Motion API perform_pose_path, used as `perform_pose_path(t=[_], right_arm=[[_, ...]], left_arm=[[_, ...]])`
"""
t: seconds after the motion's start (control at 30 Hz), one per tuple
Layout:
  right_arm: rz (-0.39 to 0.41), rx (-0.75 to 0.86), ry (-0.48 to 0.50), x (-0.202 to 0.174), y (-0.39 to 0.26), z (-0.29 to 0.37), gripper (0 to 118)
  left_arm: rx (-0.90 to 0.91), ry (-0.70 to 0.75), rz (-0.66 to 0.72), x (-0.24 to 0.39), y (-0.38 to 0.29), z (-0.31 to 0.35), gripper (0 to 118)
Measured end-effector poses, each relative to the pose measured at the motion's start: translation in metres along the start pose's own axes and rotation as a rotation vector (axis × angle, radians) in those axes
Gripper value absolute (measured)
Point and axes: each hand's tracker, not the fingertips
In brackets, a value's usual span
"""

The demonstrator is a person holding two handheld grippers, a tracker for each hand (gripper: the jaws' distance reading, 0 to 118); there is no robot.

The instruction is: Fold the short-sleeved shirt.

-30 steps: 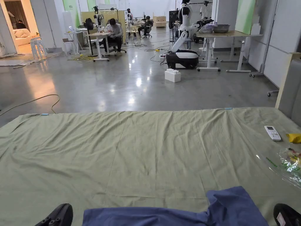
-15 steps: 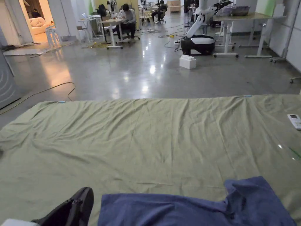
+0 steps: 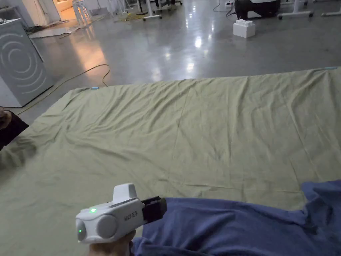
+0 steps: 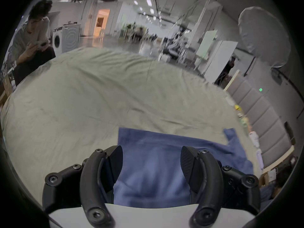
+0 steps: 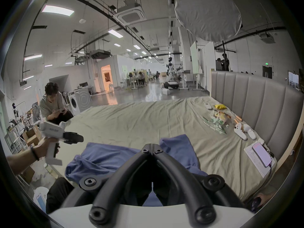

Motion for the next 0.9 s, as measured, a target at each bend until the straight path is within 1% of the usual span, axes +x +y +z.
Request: perform_pose_path(t=[0.03, 0.07, 0.17, 0.2, 0.23, 0.27, 0.3, 0.33, 0.37, 0.4, 0.47, 0.53, 0.57, 0.6, 0.63, 0.67, 0.7, 0.73, 0.77, 0.8, 0.83, 0.9], right_arm=[[0.001, -0.016, -0.011, 0.003, 0.0, -0.002, 0], [-0.001, -0.027, -0.02, 0.005, -0.001, -0.004, 0], [-0.004, -0.053, -0.044, 0.015, -0.003, -0.008, 0], [-0.006, -0.063, -0.054, 0.017, -0.003, -0.011, 0], [-0.007, -0.075, -0.061, 0.019, -0.004, -0.013, 0], [-0.008, -0.075, -0.065, 0.022, -0.006, -0.015, 0], [-0.01, -0.08, -0.067, 0.024, -0.007, -0.016, 0], [-0.013, -0.089, -0.065, 0.025, -0.008, -0.019, 0], [-0.013, -0.099, -0.062, 0.026, -0.009, -0.023, 0], [-0.011, -0.112, -0.056, 0.027, -0.01, -0.027, 0], [0.004, -0.137, -0.05, 0.028, -0.008, -0.037, 0], [0.018, -0.157, -0.043, 0.036, -0.002, -0.052, 0], [0.036, -0.172, -0.034, 0.043, 0.004, -0.065, 1], [0.088, -0.189, -0.004, 0.051, 0.013, -0.083, 2], [0.006, -0.316, 0.014, 0.062, 0.014, -0.105, 11], [-0.014, -0.376, 0.012, 0.078, 0.017, -0.13, 33], [-0.036, -0.401, 0.03, 0.09, 0.019, -0.154, 69], [-0.064, -0.396, 0.019, 0.102, 0.022, -0.178, 80], [-0.067, -0.446, -0.015, 0.112, 0.025, -0.201, 77], [-0.077, -0.49, -0.028, 0.12, 0.027, -0.222, 76], [-0.047, -0.54, -0.055, 0.128, 0.024, -0.244, 76], [-0.022, -0.627, -0.077, 0.143, 0.017, -0.285, 76]], left_arm=[[0.019, 0.038, -0.031, 0.0, 0.001, -0.011, 74], [0.016, 0.026, -0.025, -0.003, 0.004, -0.024, 74], [-0.116, 0.012, 0.013, -0.013, 0.01, -0.063, 71], [-0.134, 0.04, 0.009, -0.011, 0.01, -0.07, 60], [-0.15, 0.05, -0.027, -0.009, 0.01, -0.076, 51], [-0.156, 0.065, -0.061, -0.006, 0.01, -0.08, 46], [-0.165, 0.09, -0.094, -0.003, 0.009, -0.083, 46], [-0.152, 0.094, -0.133, -0.001, 0.01, -0.083, 33], [-0.157, 0.074, -0.146, 0.001, 0.01, -0.085, 24], [-0.162, 0.088, -0.148, 0.003, 0.01, -0.087, 19], [-0.183, 0.09, -0.136, 0.007, 0.011, -0.089, 10], [-0.215, 0.121, -0.166, 0.013, 0.012, -0.092, 8], [-0.239, 0.135, -0.203, 0.016, 0.015, -0.096, 8], [-0.254, 0.143, -0.22, 0.018, 0.016, -0.099, 8], [-0.276, 0.151, -0.237, 0.021, 0.018, -0.101, 8], [-0.297, 0.158, -0.257, 0.023, 0.02, -0.103, 8], [-0.312, 0.16, -0.261, 0.027, 0.021, -0.103, 8], [-0.318, 0.165, -0.271, 0.03, 0.024, -0.104, 8], [-0.33, 0.167, -0.276, 0.031, 0.025, -0.105, 8], [-0.338, 0.167, -0.275, 0.032, 0.026, -0.106, 8], [-0.348, 0.166, -0.278, 0.035, 0.029, -0.105, 8], [-0.365, 0.161, -0.279, 0.036, 0.03, -0.106, 8]])
